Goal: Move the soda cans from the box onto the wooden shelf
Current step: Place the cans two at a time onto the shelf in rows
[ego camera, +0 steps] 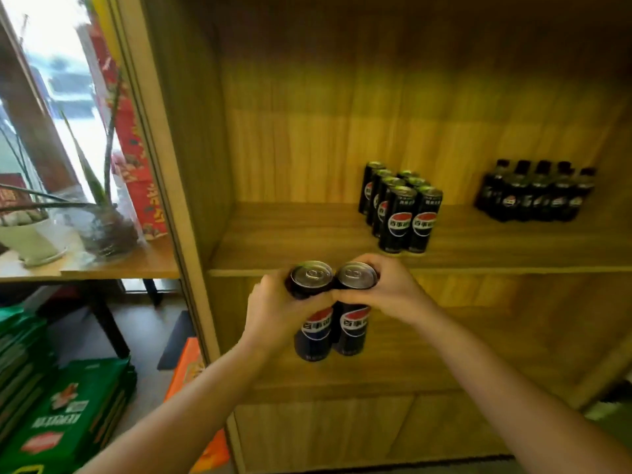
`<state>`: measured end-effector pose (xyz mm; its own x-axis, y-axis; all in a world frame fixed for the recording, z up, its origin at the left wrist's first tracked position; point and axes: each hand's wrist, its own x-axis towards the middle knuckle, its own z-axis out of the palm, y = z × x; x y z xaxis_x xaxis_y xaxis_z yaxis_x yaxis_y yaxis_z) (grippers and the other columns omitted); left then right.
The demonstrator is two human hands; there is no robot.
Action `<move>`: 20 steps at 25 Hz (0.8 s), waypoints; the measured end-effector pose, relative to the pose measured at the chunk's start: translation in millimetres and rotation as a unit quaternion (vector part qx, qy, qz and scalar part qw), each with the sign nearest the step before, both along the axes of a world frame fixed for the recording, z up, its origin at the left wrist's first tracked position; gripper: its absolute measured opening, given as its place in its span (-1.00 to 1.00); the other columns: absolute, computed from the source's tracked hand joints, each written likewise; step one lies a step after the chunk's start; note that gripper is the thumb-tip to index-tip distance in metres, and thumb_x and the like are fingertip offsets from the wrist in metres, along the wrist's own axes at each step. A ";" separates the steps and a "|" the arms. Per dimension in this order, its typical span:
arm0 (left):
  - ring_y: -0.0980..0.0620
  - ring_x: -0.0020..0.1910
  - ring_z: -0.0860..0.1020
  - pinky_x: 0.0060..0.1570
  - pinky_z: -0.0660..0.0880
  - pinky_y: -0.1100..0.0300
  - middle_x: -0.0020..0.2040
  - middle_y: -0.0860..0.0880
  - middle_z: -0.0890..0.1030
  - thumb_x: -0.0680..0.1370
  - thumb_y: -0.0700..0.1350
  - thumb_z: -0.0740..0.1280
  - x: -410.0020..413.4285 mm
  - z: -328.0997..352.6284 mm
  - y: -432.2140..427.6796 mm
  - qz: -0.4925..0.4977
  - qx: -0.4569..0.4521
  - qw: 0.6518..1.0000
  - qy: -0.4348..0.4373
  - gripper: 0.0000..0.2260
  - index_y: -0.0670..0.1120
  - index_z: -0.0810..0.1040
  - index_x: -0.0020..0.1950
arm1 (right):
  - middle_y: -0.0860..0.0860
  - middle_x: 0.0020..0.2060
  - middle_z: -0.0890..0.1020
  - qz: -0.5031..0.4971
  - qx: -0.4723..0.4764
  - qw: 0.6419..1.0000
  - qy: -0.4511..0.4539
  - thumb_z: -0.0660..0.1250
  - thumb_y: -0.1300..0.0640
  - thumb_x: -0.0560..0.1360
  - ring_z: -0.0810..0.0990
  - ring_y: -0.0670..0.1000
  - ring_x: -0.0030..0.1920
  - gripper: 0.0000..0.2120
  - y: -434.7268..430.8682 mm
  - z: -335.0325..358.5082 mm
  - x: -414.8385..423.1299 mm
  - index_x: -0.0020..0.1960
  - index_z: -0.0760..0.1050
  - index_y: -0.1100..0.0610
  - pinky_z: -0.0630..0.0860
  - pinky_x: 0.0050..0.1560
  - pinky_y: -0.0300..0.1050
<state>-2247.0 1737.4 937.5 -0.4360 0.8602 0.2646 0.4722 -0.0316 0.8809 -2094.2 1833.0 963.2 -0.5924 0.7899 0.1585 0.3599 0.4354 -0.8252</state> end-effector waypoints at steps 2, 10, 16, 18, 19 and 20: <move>0.19 -0.13 0.60 -0.16 0.55 0.26 -0.13 0.14 0.65 0.17 0.20 0.50 -1.6 29.1 20.4 0.006 0.006 1.000 0.016 -0.50 0.03 0.58 0.03 | -0.01 -0.11 0.65 -0.008 0.011 1.000 0.027 0.58 0.01 0.15 0.61 -0.05 -0.09 -0.53 19.0 24.6 -0.8 -0.01 0.54 0.13 0.55 -0.07 -0.12; 0.02 -0.02 0.62 0.00 0.55 0.09 -0.02 -0.04 0.69 0.23 0.14 0.52 -26.2 57.3 121.6 0.059 -0.030 0.997 0.027 -0.54 -0.05 0.61 0.03 | -0.04 -0.11 0.64 -0.001 0.012 1.000 0.024 0.55 0.00 0.21 0.60 -0.04 -0.05 -0.58 126.9 33.7 -37.8 -0.01 0.53 0.08 0.53 -0.06 -0.13; -0.01 0.06 0.62 0.11 0.54 -0.07 0.05 -0.06 0.67 0.04 0.26 0.50 -65.0 42.5 184.5 0.011 -0.042 0.999 -0.025 -0.32 0.00 0.60 0.09 | -0.02 -0.10 0.63 -0.015 0.014 0.999 0.041 0.54 0.04 0.23 0.60 -0.04 -0.05 -0.60 182.4 23.9 -73.7 0.01 0.54 0.13 0.53 -0.06 -0.15; -0.04 0.09 0.60 0.14 0.52 -0.08 0.08 -0.10 0.66 0.13 0.14 0.54 -77.0 38.8 199.6 -0.014 -0.044 0.998 -0.030 -0.39 -0.04 0.58 0.13 | -0.02 -0.13 0.62 -0.040 0.012 0.997 0.060 0.53 0.02 0.25 0.59 -0.05 -0.07 -0.60 195.5 21.6 -81.6 0.02 0.54 0.14 0.49 -0.16 -0.25; -0.05 0.10 0.59 0.15 0.51 -0.08 0.10 -0.12 0.65 0.21 0.02 0.55 -81.8 38.1 205.6 -0.024 -0.042 0.998 -0.034 -0.46 -0.07 0.57 0.15 | -0.03 -0.14 0.62 -0.048 0.012 0.997 0.065 0.52 0.01 0.26 0.58 -0.06 -0.09 -0.60 200.8 20.7 -84.9 0.02 0.54 0.14 0.46 -0.20 -0.29; -0.06 0.11 0.59 0.16 0.50 -0.06 0.11 -0.13 0.64 0.28 -0.08 0.54 -85.8 37.6 210.5 -0.035 -0.038 0.998 -0.039 -0.52 -0.10 0.56 0.16 | -0.03 -0.14 0.62 -0.052 0.015 0.996 0.067 0.52 0.01 0.26 0.58 -0.07 -0.10 -0.60 204.3 20.1 -87.3 0.02 0.55 0.15 0.45 -0.22 -0.31</move>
